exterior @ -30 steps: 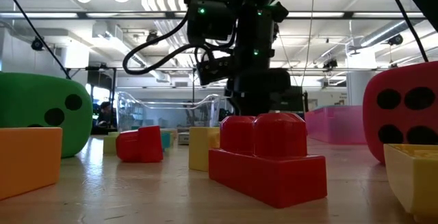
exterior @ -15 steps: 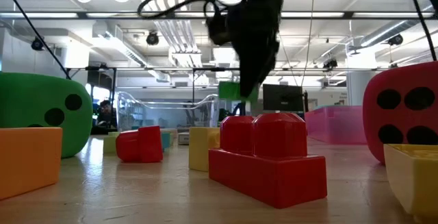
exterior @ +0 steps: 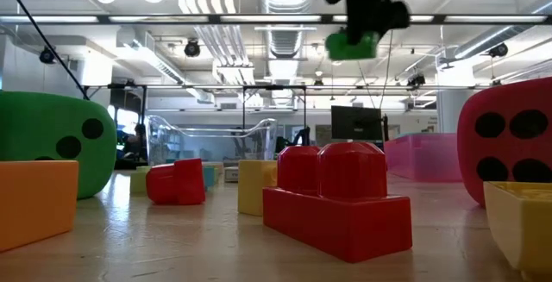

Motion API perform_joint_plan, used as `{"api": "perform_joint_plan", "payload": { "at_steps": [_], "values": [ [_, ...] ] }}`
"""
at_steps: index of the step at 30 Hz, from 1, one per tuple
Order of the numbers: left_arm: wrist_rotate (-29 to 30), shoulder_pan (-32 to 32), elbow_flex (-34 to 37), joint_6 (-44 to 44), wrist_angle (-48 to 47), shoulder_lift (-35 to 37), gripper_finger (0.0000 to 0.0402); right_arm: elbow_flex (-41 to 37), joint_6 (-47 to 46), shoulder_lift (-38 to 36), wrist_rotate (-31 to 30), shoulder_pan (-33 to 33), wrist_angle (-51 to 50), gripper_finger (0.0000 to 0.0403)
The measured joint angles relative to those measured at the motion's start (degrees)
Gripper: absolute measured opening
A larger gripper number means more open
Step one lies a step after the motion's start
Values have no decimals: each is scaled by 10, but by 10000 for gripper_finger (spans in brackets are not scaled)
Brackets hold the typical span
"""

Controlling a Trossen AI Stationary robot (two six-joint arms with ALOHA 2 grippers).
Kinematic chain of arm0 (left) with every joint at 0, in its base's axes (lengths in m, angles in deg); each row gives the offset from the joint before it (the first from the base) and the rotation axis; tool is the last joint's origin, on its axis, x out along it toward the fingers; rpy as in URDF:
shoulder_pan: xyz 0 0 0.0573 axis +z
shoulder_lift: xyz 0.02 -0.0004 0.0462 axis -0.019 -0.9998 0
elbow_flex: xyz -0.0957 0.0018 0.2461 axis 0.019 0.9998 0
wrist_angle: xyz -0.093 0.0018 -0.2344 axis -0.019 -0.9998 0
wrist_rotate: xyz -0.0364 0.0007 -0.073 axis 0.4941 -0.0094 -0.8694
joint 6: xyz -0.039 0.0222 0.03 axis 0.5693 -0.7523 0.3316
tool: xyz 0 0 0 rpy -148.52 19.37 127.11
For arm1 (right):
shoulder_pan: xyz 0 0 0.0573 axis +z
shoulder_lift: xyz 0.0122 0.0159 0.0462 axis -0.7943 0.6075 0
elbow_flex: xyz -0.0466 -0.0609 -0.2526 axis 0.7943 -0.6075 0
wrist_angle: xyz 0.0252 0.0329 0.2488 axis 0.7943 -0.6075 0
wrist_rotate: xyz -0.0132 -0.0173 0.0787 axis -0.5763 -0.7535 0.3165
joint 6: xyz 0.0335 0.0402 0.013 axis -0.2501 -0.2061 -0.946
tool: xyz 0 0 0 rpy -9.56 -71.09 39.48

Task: Pick & Place Toys
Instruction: Put the dark green game piece into the white bin

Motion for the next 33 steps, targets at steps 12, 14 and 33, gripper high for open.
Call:
{"api": "perform_joint_plan", "payload": {
  "at_steps": [12,14,33],
  "values": [
    [9,0,0,-1,-1,0,197,-29,-182,-89,16,83,-144,157],
    [22,2,0,-1,-4,0,197,-51,-222,-108,19,103,-143,157],
    [29,92,0,-12,-54,-26,197,-307,-505,-209,76,287,39,157]
  ]
}}
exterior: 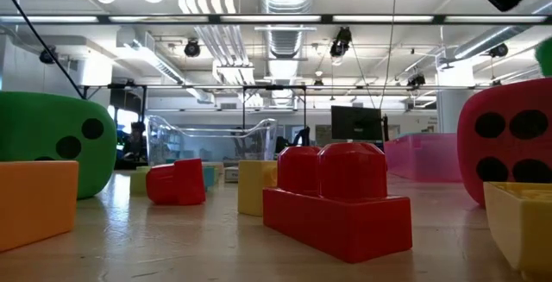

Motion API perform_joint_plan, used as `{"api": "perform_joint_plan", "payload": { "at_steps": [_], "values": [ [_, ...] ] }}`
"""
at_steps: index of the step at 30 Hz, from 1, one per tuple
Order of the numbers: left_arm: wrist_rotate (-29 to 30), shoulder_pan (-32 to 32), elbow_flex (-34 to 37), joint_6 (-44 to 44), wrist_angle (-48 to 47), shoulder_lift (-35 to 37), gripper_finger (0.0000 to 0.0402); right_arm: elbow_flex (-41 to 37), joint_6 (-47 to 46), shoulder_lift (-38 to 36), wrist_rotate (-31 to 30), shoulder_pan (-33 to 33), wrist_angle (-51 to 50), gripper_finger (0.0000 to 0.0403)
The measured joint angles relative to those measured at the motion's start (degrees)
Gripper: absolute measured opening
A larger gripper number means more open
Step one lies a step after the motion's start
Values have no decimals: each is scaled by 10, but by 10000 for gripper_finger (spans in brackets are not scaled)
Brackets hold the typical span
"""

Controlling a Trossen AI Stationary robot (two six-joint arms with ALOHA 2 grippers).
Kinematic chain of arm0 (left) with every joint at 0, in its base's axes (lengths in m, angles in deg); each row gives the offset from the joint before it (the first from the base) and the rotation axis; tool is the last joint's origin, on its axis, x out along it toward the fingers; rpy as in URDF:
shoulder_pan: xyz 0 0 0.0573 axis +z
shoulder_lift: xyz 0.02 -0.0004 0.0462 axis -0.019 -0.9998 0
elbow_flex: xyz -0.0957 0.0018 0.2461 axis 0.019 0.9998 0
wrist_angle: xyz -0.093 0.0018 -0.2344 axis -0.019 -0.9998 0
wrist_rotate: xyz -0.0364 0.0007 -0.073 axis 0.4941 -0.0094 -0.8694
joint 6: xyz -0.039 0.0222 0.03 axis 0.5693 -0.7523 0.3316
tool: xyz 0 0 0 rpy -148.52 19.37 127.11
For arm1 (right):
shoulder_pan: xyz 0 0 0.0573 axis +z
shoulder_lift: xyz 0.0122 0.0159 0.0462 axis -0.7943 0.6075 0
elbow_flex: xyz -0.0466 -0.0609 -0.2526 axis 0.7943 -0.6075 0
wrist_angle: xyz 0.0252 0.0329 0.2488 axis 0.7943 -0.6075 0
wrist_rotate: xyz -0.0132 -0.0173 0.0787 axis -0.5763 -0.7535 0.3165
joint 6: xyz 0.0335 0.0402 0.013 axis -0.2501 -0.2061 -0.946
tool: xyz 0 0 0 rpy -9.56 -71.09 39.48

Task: Pick & Place Toys
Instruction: Put the dark green game piece into the white bin

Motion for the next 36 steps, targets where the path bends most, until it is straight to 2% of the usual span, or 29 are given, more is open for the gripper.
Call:
{"api": "perform_joint_plan", "payload": {
  "at_steps": [5,13,29,36],
  "values": [
    [-27,28,0,-10,0,-7,197,-42,-11,6,3,17,43,157],
    [-34,43,0,-13,0,-6,197,-92,-8,22,4,17,91,157],
    [-71,47,0,5,-3,-7,197,-133,4,53,1,17,167,158],
    [-82,47,0,-3,-5,-7,197,-133,-6,50,2,17,165,211]
  ]
}}
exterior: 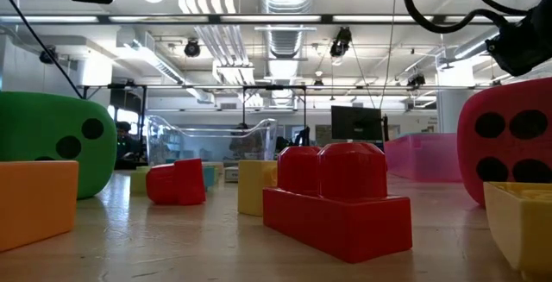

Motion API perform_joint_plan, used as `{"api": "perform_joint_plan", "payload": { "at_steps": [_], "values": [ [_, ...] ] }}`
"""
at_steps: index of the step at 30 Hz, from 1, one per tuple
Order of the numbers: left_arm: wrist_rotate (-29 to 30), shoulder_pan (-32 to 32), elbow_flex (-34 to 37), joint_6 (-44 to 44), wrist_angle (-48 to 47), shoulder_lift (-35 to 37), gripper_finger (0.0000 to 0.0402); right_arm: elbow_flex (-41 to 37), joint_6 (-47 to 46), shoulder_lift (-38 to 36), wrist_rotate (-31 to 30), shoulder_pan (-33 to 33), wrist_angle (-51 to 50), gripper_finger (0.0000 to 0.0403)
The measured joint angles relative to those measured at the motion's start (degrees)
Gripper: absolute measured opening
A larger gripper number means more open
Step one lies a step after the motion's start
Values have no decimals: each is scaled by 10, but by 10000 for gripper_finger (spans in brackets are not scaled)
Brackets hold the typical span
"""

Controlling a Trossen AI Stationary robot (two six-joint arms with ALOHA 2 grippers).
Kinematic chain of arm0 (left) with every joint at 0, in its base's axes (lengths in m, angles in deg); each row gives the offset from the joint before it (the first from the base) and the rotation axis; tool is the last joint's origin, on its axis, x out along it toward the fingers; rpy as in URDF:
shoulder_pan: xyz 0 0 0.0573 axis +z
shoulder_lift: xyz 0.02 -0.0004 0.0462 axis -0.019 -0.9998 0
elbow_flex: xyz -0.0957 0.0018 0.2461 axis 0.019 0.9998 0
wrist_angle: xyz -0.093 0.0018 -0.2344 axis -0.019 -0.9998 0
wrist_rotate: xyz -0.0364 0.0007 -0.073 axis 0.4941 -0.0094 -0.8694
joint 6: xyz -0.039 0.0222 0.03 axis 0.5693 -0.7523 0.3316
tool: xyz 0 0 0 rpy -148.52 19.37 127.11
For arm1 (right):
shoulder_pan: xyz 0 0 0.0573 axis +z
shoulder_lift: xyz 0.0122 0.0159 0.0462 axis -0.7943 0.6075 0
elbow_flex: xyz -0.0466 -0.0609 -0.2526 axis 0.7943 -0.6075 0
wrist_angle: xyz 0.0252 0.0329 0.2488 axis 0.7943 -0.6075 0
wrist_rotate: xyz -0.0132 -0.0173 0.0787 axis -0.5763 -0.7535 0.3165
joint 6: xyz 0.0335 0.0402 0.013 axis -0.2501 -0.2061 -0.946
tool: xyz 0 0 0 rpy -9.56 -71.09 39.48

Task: Pick & Place Toys
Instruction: Put the dark green game piece into the white bin, then put the red dice into the red bin

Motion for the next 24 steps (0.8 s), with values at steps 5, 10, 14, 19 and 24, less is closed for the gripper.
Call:
{"api": "perform_joint_plan", "payload": {
  "at_steps": [5,10,14,19,24],
  "values": [
    [-16,0,0,-6,0,0,197,0,-16,0,17,0,0,239],
    [-30,0,0,-19,0,0,197,0,-47,-1,31,0,-1,273],
    [-48,0,0,-23,0,0,197,0,-73,-2,41,0,-1,300],
    [-81,0,0,-37,-2,0,197,11,-90,-2,41,0,-6,324],
    [-89,0,0,-38,-15,0,197,48,-85,-2,40,0,-55,331]
  ]
}}
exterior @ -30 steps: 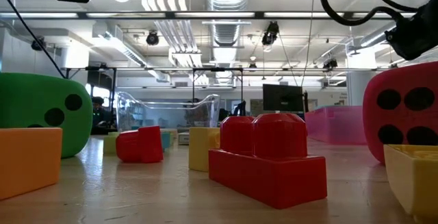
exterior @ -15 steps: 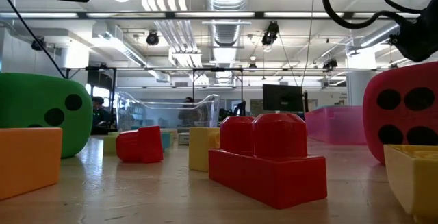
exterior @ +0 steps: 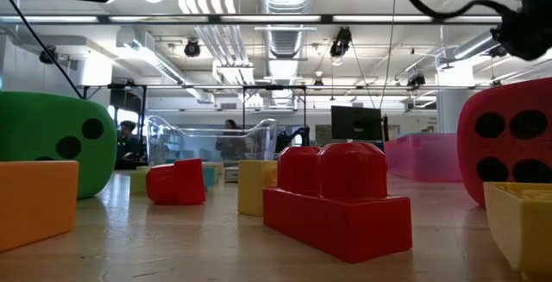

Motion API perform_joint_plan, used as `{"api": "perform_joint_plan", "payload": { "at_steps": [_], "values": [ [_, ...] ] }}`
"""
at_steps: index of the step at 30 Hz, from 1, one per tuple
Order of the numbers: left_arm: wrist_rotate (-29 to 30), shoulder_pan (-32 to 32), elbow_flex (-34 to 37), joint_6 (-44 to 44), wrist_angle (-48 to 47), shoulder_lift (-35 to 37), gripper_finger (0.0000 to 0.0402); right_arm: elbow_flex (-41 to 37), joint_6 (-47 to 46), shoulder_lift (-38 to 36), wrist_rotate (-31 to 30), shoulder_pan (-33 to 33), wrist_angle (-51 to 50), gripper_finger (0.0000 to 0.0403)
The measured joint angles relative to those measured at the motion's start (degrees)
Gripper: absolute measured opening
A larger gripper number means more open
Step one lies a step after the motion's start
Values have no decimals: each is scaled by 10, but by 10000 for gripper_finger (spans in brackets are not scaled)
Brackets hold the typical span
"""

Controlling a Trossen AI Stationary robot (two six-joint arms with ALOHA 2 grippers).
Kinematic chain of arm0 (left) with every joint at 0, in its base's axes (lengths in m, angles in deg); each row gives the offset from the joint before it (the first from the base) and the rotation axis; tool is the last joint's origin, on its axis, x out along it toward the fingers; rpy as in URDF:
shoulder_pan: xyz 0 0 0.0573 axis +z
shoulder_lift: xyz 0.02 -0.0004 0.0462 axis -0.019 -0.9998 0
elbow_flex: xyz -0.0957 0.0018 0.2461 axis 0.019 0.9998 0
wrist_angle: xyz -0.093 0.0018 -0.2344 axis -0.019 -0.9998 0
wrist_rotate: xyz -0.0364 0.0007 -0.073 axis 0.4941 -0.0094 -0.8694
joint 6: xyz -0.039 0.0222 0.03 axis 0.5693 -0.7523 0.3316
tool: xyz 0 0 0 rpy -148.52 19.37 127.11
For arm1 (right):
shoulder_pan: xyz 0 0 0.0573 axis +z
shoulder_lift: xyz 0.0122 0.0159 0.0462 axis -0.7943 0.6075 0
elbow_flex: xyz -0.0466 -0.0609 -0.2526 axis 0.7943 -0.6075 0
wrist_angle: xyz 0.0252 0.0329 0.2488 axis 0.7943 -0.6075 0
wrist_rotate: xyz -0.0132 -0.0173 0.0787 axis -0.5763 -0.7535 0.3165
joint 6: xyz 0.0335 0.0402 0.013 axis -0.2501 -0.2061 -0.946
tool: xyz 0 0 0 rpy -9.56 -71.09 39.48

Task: Pick & Place Toys
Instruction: Put the red dice into the red bin

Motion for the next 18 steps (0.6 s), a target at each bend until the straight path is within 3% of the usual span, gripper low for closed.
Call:
{"api": "perform_joint_plan", "payload": {
  "at_steps": [9,18],
  "values": [
    [-10,0,0,-1,-19,0,197,108,-1,-1,-2,0,-100,331],
    [-9,0,0,-15,-19,0,197,212,44,48,-78,-16,-106,331]
  ]
}}
